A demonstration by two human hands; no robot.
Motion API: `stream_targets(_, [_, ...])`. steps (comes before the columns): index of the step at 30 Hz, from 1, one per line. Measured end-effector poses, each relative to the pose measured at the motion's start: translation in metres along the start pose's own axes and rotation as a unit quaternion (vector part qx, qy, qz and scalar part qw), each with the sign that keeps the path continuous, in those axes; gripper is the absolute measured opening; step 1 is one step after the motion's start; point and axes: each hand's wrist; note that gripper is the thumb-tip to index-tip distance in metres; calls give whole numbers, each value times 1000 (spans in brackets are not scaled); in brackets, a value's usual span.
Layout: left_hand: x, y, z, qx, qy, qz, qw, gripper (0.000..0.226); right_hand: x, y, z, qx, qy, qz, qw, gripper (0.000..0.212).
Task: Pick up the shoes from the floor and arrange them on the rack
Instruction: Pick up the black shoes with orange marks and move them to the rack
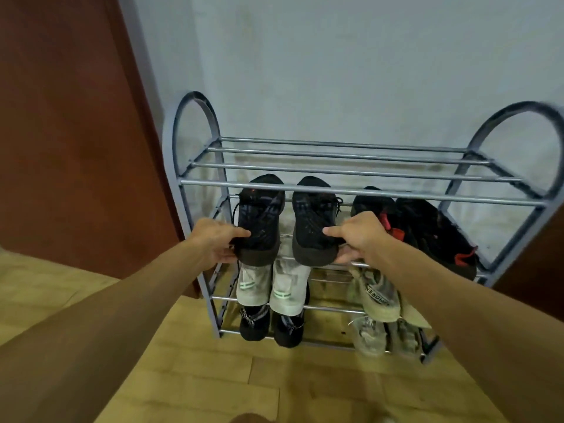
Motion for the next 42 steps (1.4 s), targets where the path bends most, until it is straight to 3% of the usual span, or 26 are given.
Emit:
stream_targets(10, [-1, 7, 36, 20, 4, 81, 996, 25, 27, -9, 29, 4, 25, -46, 999, 24])
stream_targets(15, [-8, 6, 15, 36, 16, 62, 997, 34, 24, -5, 3, -8, 14, -100, 995, 39])
stream_targets(18, [-24, 10, -13, 49, 25, 73, 996, 43, 27, 3, -26, -19, 5, -135, 991, 30])
stream_targets(21, [-52, 19, -46, 49, 34, 82, 995, 46, 38, 5, -64, -57, -17, -247, 967, 19])
stream_targets(23, [-75, 29, -72, 47, 47, 104, 992, 40, 52, 2, -95, -94, -18, -358, 929, 14])
stream_targets(28, [-146, 81, -135, 14, 63, 168, 984, 23, 116, -7, -166, -165, 57, -495, 851, 15])
stream_targets(31, [-190, 123, -170, -19, 51, 166, 985, 25, 165, -14, -207, -184, 127, -503, 835, 26])
stream_targets(36, [-261, 198, -220, -84, -8, 119, 989, 33, 250, -51, -259, -169, 236, -503, 814, 13])
stream_targets(42, [-343, 300, -266, -169, -113, 126, 971, 28, 337, -118, -307, -138, 323, -502, 790, 29])
Point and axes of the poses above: each hand's wrist, its own z-axis towards the middle knuckle, its own x-axis out of the palm, y = z × x, and after that the axes turned 12 degrees about -z, right-handed
